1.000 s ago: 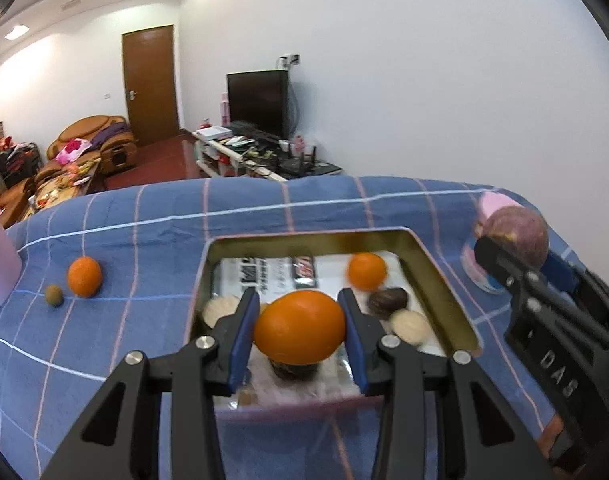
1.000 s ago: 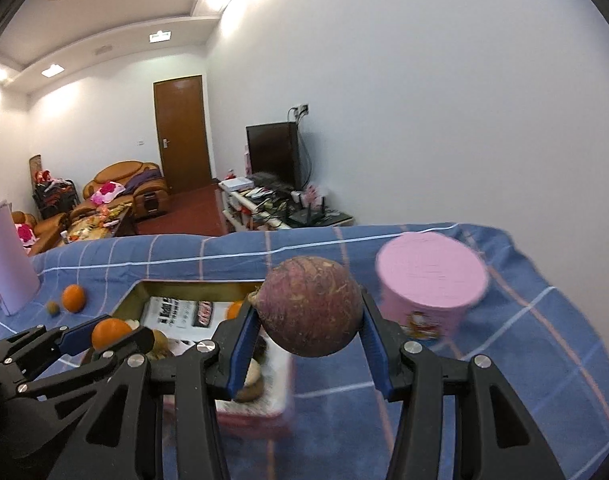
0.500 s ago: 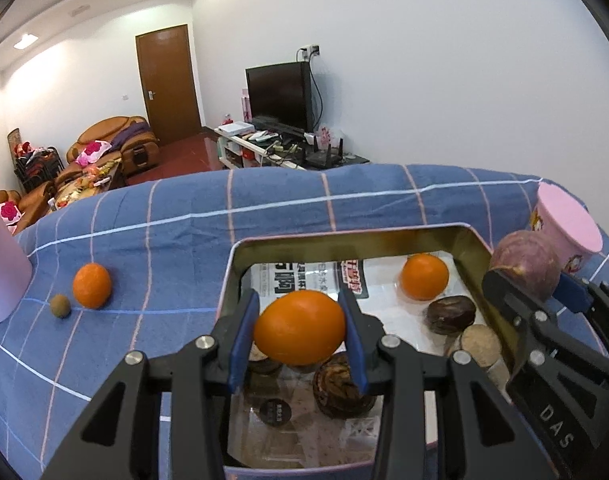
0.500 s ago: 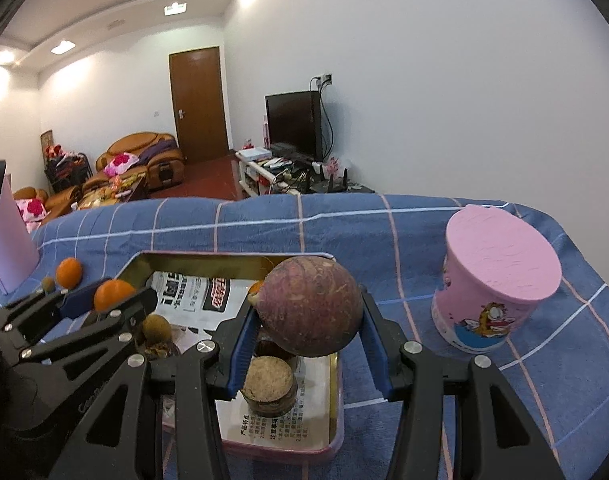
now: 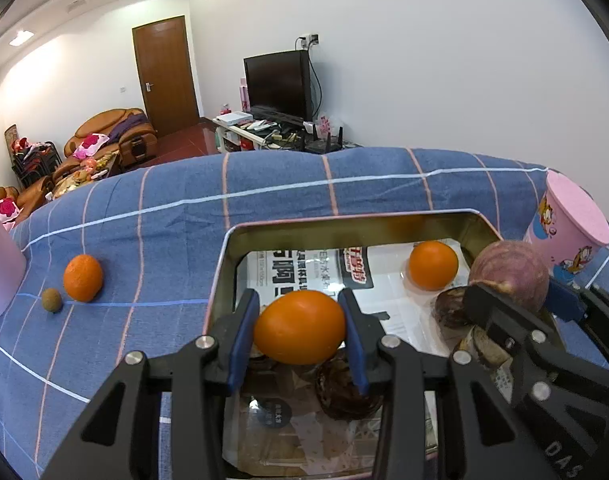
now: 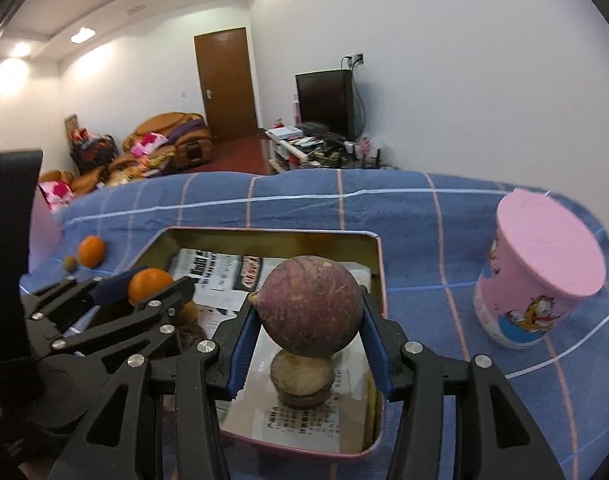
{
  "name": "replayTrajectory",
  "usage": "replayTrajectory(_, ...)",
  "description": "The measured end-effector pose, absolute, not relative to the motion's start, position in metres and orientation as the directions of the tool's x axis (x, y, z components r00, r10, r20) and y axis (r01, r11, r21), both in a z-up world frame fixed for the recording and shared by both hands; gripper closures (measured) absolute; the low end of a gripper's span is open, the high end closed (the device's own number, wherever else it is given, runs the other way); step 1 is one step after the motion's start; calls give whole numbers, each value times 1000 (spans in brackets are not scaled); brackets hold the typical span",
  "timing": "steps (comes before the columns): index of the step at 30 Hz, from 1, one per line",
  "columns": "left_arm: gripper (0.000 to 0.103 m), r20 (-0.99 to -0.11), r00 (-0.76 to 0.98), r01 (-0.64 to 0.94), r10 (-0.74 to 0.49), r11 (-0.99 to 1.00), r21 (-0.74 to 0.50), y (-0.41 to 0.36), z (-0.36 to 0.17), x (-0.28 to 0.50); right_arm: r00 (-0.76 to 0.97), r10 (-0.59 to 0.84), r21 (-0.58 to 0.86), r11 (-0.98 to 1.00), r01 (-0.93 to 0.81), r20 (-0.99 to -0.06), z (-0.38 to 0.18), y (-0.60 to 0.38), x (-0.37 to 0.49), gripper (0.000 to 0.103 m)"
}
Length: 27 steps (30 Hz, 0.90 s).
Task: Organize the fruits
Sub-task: 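Carry the purple-brown fruit and orange into the pink tin and open both grippers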
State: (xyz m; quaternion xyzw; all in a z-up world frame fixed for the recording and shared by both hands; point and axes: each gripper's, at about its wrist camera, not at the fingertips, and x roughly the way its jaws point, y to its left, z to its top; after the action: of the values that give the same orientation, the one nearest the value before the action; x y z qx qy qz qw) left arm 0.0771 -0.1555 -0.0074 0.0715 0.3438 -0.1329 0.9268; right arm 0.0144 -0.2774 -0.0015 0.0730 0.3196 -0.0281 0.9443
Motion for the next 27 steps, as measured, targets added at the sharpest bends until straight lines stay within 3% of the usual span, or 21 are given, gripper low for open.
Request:
replayTrajectory(5,60,-656,727,295,-200,955,35,-154,-7,79,797,59,194,978,74,-601,-3,-283,13,51)
replayTrajectory(12,58,-653,733,290,-193,956,42,-155,-8,77,828,16,160,983,90,-561,6,-280,4,48)
replayTrajectory(14,47,-646,739,287,-192,957,44,-154,-8,74,846,-10,144,984,103,-533,12,-279,-1,27)
replayTrajectory(15,38,-640,744,284,-190,958,46,-153,-7,72,854,-20,141,984,109,-520,15,-279,-3,23)
replayTrajectory(18,29,-608,772,275,-185,960,57,-153,-4,65,866,-42,129,984,122,-499,21,-279,-7,22)
replayTrajectory(21,5,-590,790,259,-168,963,72,-152,-2,59,865,-77,111,982,151,-496,22,-281,-9,22)
replayTrajectory(22,2,-581,798,245,-158,967,72,-150,0,58,864,-87,107,981,160,-496,22,-281,-9,22)
replayTrajectory(27,1,-564,818,188,-116,980,70,-138,2,52,864,-131,99,974,204,-485,23,-282,-14,22)
